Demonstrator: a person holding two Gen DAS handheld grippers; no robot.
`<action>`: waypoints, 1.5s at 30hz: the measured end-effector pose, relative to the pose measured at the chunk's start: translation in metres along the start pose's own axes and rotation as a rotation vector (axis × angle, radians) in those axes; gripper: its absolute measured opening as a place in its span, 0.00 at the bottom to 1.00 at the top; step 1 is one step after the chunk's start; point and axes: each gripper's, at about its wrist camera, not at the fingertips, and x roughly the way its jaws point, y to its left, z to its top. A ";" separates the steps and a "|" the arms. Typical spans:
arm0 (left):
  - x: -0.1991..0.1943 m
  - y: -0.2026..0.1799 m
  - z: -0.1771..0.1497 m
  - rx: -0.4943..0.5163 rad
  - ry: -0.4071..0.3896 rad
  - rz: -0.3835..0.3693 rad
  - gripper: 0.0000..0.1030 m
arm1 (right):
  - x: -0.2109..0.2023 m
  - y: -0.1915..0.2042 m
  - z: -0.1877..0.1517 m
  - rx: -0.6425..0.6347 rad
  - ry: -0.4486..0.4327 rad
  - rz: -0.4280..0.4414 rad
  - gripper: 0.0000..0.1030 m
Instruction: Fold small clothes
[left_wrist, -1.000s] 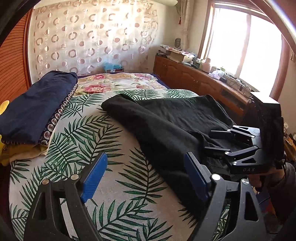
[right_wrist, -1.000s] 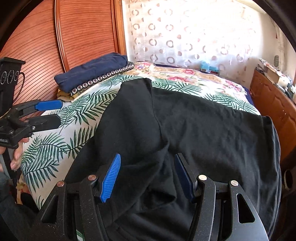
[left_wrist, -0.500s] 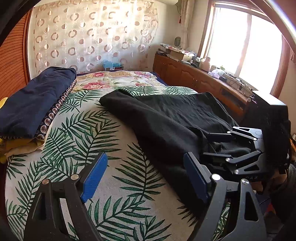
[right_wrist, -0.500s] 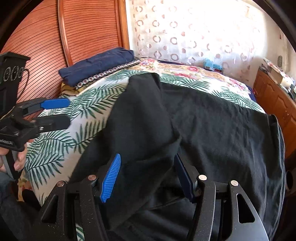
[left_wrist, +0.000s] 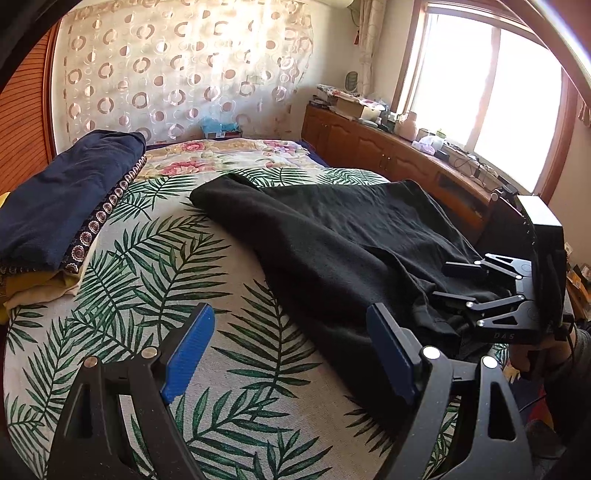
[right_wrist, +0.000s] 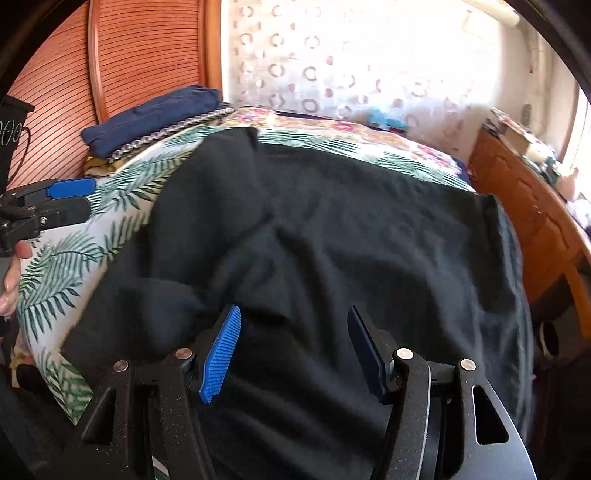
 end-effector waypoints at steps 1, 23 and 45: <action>0.001 -0.001 0.000 0.000 0.001 -0.001 0.82 | -0.002 -0.001 0.000 0.009 -0.006 0.005 0.60; 0.003 0.001 -0.004 -0.001 0.005 0.002 0.82 | 0.028 0.024 0.026 -0.025 0.037 0.244 0.20; 0.002 -0.007 0.004 0.016 -0.010 -0.019 0.82 | -0.142 -0.076 -0.006 0.012 -0.265 -0.075 0.09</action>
